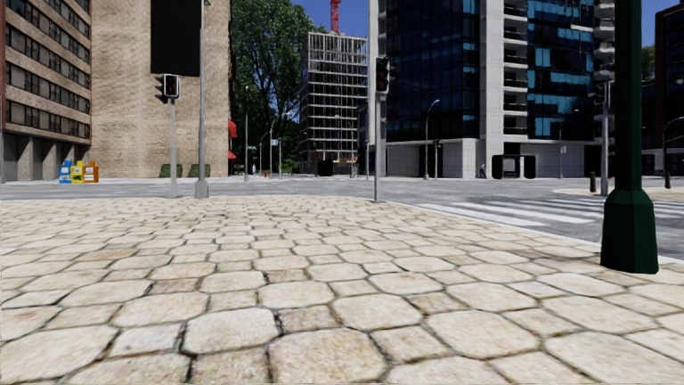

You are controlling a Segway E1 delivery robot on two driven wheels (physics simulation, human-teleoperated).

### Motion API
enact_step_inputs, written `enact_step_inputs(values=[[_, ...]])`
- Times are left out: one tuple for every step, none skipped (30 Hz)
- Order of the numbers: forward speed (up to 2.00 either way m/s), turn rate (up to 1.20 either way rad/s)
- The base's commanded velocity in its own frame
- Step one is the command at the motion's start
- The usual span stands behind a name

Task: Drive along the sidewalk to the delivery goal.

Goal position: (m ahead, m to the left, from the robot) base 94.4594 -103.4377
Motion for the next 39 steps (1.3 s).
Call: enact_step_inputs(values=[[2.0,0.0],[2.0,0.0],[2.0,0.0],[2.0,0.0],[2.0,0.0],[2.0,0.0],[2.0,0.0],[2.0,0.0],[2.0,0.0],[2.0,0.0],[2.0,0.0],[2.0,0.0],[2.0,0.0],[2.0,0.0],[2.0,0.0],[2.0,0.0],[2.0,0.0],[2.0,0.0],[2.0,0.0],[2.0,0.0],[2.0,0.0],[2.0,-0.06],[2.0,-0.15],[2.0,-0.19],[2.0,-0.19],[2.0,-0.22],[2.0,-0.24],[2.0,-0.28],[2.0,-0.33],[2.0,-0.33],[2.0,-0.38],[2.0,-0.39],[2.0,-0.4],[2.0,-0.41],[2.0,-0.41],[2.0,-0.44],[2.0,-0.45],[2.0,-0.46],[2.0,-0.46]])
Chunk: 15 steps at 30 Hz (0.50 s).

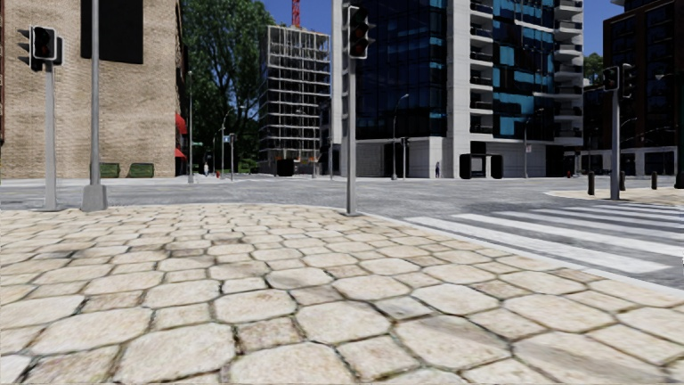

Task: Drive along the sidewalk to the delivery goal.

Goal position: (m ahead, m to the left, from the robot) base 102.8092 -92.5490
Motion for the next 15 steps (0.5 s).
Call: enact_step_inputs(values=[[2.0,-0.47],[2.0,-0.47],[2.0,-0.47],[2.0,-0.47],[2.0,-0.47],[2.0,-0.48],[2.0,-0.48],[2.0,-0.52],[2.0,-0.55],[2.0,-0.55],[2.0,-0.55],[2.0,-0.55],[2.0,-0.55],[2.0,-0.55],[2.0,-0.55]])
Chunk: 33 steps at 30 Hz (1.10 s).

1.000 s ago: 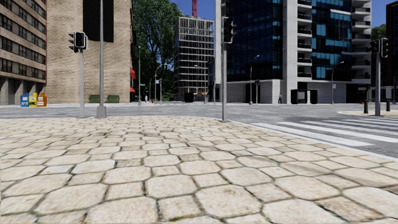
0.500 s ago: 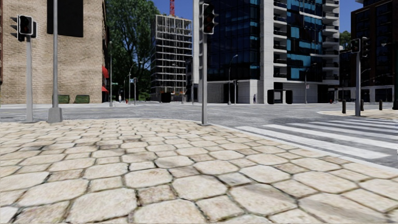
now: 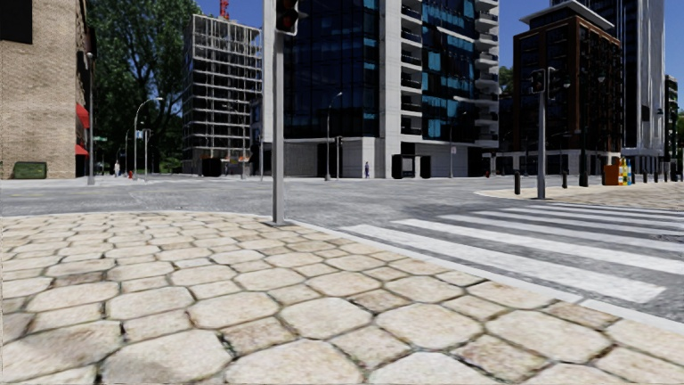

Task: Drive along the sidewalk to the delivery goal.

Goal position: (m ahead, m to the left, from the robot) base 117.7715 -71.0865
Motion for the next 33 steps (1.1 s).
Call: enact_step_inputs(values=[[2.0,-0.55],[2.0,-0.55],[2.0,-0.55],[2.0,-0.55],[2.0,-0.55],[2.0,-0.55],[2.0,-0.55],[2.0,-0.55],[2.0,-0.55],[2.0,-0.55],[2.0,-0.55],[2.0,-0.55],[2.0,-0.55],[2.0,-0.55],[2.0,-0.55],[2.0,-0.55],[2.0,-0.55],[2.0,-0.55],[2.0,-0.55],[2.0,-0.55],[2.0,-0.55],[2.0,-0.55],[2.0,-0.55],[2.0,-0.55],[2.0,-0.55],[2.0,-0.55],[2.0,-0.55],[2.0,-0.55],[2.0,-0.55],[2.0,-0.55],[2.0,-0.55],[2.0,-0.55],[2.0,-0.55]])
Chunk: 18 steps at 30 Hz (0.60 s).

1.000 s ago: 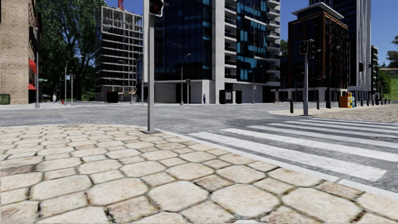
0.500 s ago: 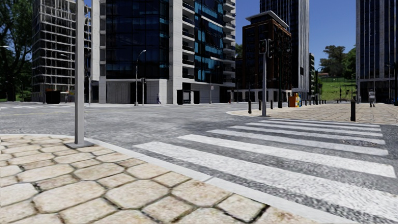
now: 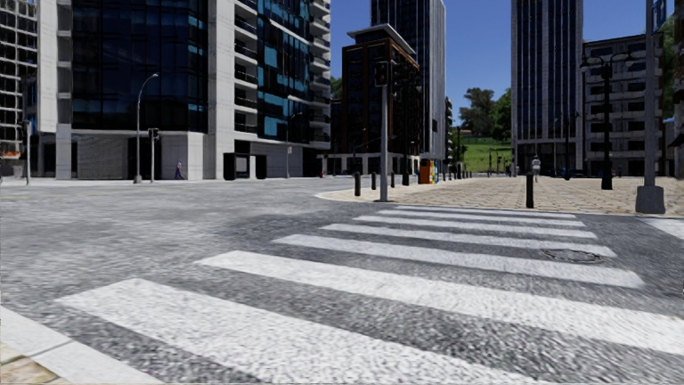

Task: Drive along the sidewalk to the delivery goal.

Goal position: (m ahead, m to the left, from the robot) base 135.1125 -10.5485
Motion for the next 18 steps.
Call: enact_step_inputs(values=[[2.0,-0.55],[2.0,-0.55],[2.0,-0.55],[2.0,-0.55],[2.0,-0.55],[2.0,-0.55],[2.0,-0.55],[2.0,-0.55],[2.0,-0.55],[1.91,-0.55],[1.77,-0.55],[1.65,-0.55],[1.65,-0.55],[1.55,-0.52],[1.46,-0.48],[1.39,-0.46],[1.35,-0.45],[1.35,-0.45]])
